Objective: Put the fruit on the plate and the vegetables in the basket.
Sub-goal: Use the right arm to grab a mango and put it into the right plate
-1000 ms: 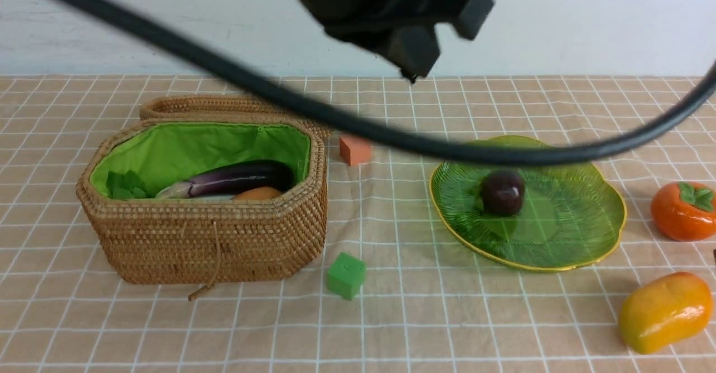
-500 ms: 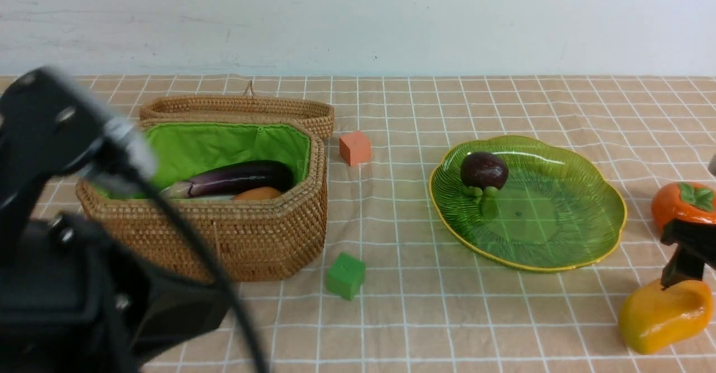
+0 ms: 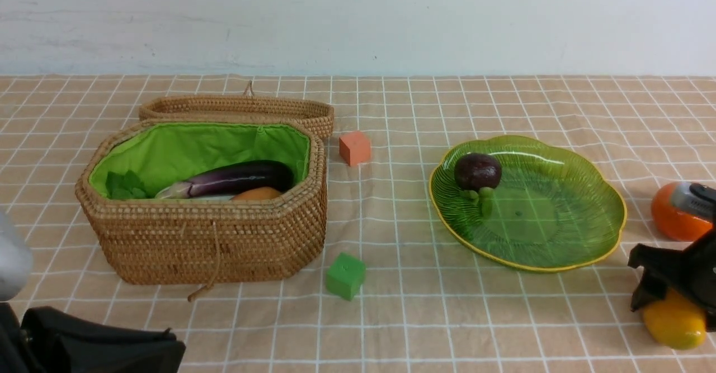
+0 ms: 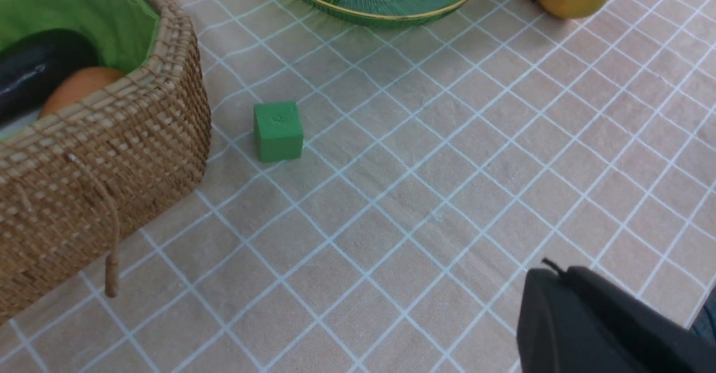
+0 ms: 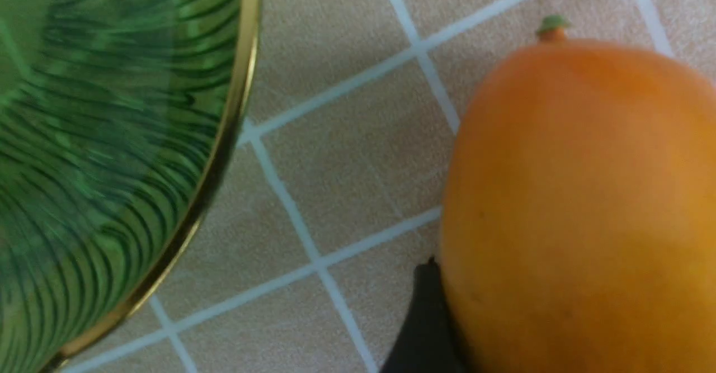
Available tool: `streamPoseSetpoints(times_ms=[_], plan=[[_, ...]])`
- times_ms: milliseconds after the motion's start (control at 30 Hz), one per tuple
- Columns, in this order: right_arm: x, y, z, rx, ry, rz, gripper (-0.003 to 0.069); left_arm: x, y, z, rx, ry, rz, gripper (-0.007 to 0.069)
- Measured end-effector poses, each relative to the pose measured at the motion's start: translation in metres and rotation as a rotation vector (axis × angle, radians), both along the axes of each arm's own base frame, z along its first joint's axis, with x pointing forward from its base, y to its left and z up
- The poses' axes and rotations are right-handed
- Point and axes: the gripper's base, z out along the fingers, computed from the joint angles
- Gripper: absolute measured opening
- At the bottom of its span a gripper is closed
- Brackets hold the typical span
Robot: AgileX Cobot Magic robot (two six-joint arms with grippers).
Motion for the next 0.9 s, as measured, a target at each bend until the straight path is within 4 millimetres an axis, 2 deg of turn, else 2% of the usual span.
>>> streamPoseSetpoints(times_ms=[133, 233, 300, 333, 367, 400, 433, 467, 500, 533, 633, 733, 833, 900], plan=[[0.0, 0.0, 0.001, -0.016, 0.012, 0.066, 0.0521, 0.0, 0.0, 0.0, 0.0, 0.0, 0.0, -0.0013], [-0.003, 0.002, 0.01, -0.008, 0.051, 0.104, 0.0521, -0.001, 0.001, 0.0, 0.0, 0.0, -0.001, -0.0013], [-0.002, 0.006, 0.033, 0.0, 0.02, 0.123, 0.0521, -0.001, 0.001, 0.0, 0.0, 0.0, -0.001, -0.0013], [0.001, 0.013, 0.052, 0.006, -0.04, 0.138, 0.0521, -0.001, 0.001, 0.0, 0.0, -0.002, -0.001, -0.0013], [0.001, 0.013, 0.054, 0.008, -0.046, 0.136, 0.0521, -0.001, 0.001, 0.0, -0.001, -0.002, -0.001, -0.0013], [0.007, 0.026, 0.077, 0.019, -0.149, 0.175, 0.0521, 0.0, 0.001, 0.001, -0.009, -0.014, 0.0, -0.0013], [0.013, 0.035, 0.088, 0.023, -0.215, 0.21, 0.0521, 0.0, 0.0, 0.003, -0.02, -0.025, 0.002, -0.0013], [0.02, 0.045, 0.097, 0.026, -0.273, 0.246, 0.0521, 0.001, 0.0, 0.004, -0.035, -0.04, 0.005, -0.0013], [0.021, 0.047, 0.098, 0.024, -0.277, 0.257, 0.0521, 0.001, 0.0, 0.005, -0.038, -0.043, 0.005, -0.0013], [0.034, 0.062, 0.101, 0.025, -0.333, 0.31, 0.0521, 0.002, -0.001, 0.007, -0.063, -0.066, 0.01, -0.0013], [0.059, 0.076, 0.086, 0.015, -0.345, 0.368, 0.0521, 0.004, -0.002, 0.011, -0.099, -0.1, 0.016, -0.0013], [0.082, 0.079, 0.059, 0.011, -0.296, 0.384, 0.0521, 0.005, -0.003, 0.015, -0.128, -0.129, 0.022, -0.0013], [0.094, 0.08, 0.042, 0.016, -0.256, 0.389, 0.0536, 0.006, -0.003, 0.018, -0.152, -0.153, 0.027, -0.0013], [0.098, 0.081, 0.039, 0.018, -0.244, 0.394, 0.0605, 0.007, -0.003, 0.02, -0.167, -0.164, 0.029, -0.0013]])
